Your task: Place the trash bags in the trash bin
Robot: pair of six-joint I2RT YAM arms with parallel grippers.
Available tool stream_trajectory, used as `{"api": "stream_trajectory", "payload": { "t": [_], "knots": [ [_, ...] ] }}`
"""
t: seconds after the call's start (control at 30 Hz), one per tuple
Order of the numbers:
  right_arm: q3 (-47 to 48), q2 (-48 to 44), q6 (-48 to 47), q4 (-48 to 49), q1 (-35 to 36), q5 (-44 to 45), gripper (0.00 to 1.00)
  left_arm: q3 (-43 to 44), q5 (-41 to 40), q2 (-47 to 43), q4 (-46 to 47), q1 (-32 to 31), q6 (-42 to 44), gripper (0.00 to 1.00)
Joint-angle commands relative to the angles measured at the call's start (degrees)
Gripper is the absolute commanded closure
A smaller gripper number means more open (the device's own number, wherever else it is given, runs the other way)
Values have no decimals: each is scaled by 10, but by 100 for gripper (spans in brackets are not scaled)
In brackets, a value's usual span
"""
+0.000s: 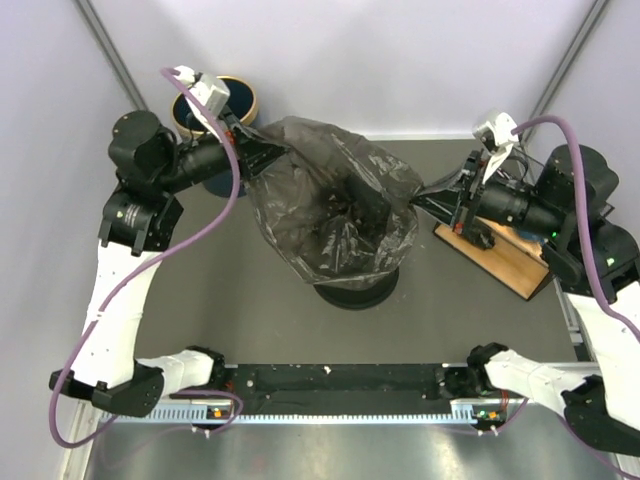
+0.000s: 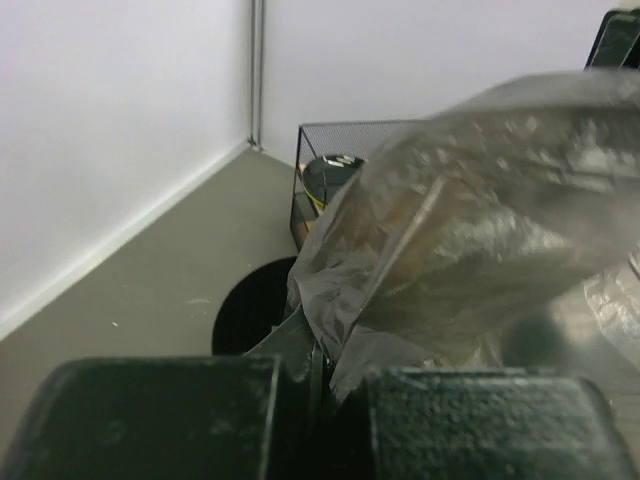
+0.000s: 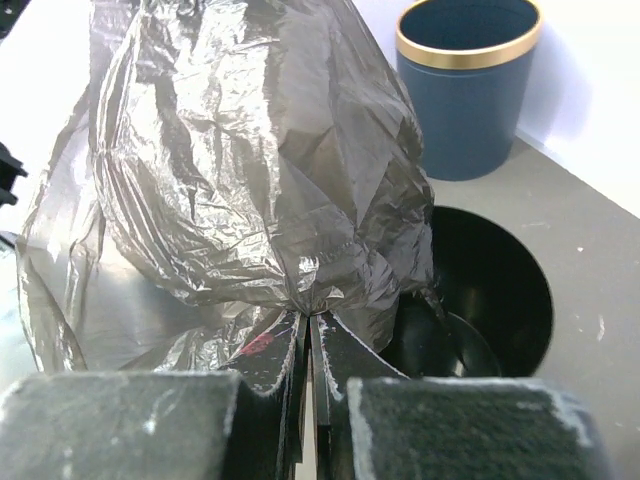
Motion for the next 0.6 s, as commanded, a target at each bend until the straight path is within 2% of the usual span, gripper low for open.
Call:
{"api": "stream_trajectory", "payload": {
  "t": [0.0, 0.07, 0.13, 0.2, 0.4, 0.5, 0.57],
  "knots": [
    [-29, -21, -21, -24, -11, 59, 100, -32, -36, -3, 13, -29, 19, 100],
    [-30, -4, -25, -69, -39, 76, 100, -49, -75, 6, -14, -37, 45, 100],
    [-31, 25, -31, -93, -68, 51, 100, -71, -120, 13, -36, -40, 78, 100],
    [-44, 33, -44, -100, -91, 52, 100, -102, -146, 12, -26, -40, 95, 100],
    [-131, 30, -91, -92, -99, 59, 100, -257, -147, -8, 45, -40, 116, 100],
    [-161, 37, -87, -75, -119, 65, 100, -270, -168, 2, 55, -40, 116, 100],
    [-142, 58, -83, -68, -125, 58, 100, -262, -171, 16, 63, -40, 116, 100]
  ]
}}
